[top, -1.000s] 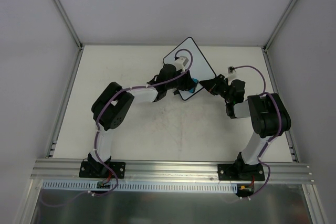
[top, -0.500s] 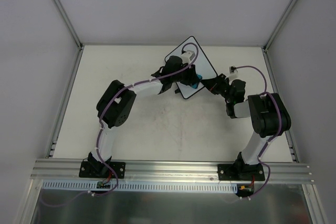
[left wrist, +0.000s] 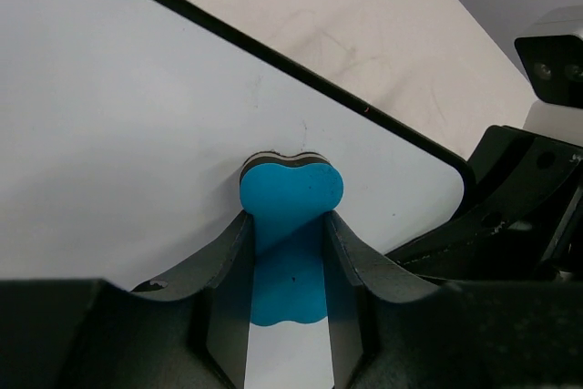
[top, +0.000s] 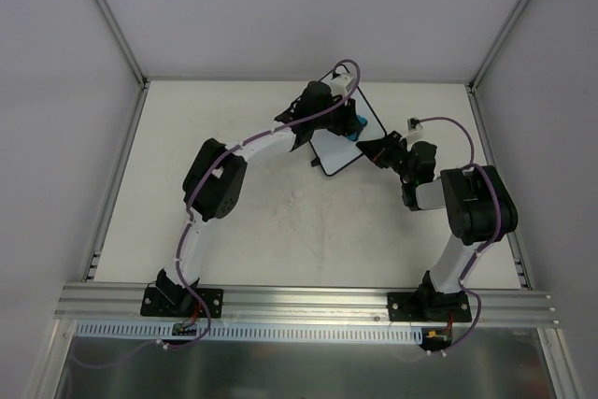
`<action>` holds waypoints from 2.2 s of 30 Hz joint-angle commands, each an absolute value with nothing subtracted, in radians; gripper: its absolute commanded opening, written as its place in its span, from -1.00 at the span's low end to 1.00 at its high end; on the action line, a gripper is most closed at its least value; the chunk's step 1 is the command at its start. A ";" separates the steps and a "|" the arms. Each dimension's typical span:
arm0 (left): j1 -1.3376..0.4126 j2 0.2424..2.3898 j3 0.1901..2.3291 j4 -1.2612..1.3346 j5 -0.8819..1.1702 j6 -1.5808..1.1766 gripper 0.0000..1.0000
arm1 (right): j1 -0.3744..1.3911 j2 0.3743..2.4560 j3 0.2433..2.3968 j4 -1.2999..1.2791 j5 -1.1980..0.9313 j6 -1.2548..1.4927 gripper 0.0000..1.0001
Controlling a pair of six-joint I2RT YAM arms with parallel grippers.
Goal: Erase the whiteboard
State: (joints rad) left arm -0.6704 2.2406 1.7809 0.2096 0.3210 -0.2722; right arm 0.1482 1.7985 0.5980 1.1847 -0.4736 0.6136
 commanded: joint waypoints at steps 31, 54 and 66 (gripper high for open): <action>-0.514 2.362 1.953 0.006 0.164 -0.406 -1.00 | 0.178 1.796 0.627 1.256 -0.531 0.621 -0.99; -0.477 1.753 1.132 0.261 -0.202 -0.428 -1.00 | 0.179 1.807 0.634 1.255 -0.529 0.624 -1.00; -0.376 1.753 1.141 0.005 -0.161 -0.491 -0.94 | 0.178 1.809 0.634 1.255 -0.529 0.629 -1.00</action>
State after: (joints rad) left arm -0.3828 1.7748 1.1450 0.0570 -0.1677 -0.4656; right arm 0.1551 1.8042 0.6022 1.1915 -0.4767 0.6205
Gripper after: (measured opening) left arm 0.308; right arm 0.080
